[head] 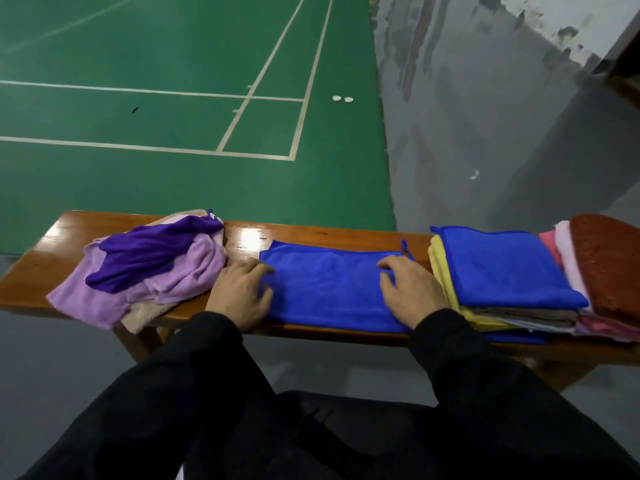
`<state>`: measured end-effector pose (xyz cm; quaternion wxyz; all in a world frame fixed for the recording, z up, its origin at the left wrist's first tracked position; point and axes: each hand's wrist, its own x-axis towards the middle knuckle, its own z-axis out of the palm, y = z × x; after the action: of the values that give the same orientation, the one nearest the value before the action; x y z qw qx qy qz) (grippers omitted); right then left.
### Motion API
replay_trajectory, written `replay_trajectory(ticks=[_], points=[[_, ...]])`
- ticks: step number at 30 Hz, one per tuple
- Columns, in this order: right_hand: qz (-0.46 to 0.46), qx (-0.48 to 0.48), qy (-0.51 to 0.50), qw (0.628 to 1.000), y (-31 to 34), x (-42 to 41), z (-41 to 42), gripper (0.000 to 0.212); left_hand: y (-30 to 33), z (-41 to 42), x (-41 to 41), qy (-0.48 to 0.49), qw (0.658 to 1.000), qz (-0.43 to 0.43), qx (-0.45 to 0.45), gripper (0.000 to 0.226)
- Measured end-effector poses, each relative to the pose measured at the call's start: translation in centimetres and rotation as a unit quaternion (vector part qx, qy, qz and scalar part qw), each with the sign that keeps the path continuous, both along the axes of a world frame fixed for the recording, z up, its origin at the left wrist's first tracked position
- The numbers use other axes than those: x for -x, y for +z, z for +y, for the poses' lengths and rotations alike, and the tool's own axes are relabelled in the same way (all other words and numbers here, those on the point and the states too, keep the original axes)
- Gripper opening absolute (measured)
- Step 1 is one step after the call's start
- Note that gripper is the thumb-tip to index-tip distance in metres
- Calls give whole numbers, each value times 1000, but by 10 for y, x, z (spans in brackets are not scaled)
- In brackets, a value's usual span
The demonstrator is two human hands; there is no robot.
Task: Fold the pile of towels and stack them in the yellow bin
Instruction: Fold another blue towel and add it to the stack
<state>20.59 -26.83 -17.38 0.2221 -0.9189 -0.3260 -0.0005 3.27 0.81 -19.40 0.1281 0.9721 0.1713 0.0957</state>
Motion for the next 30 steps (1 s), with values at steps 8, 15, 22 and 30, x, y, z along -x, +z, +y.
replay_trajectory(ticks=[8,15,22,30], points=[[53,155,-82,983,-10,-59,26,41,-9,28,-72,80,992,64,77,34],[13,158,-97,983,-10,-62,27,13,-7,26,-61,66,994,-13,86,12],[45,140,-89,985,6,-54,25,9,-1,26,-51,49,989,-95,107,4],[-69,203,-58,975,30,-49,22,18,8,25,-71,81,974,-112,178,10]])
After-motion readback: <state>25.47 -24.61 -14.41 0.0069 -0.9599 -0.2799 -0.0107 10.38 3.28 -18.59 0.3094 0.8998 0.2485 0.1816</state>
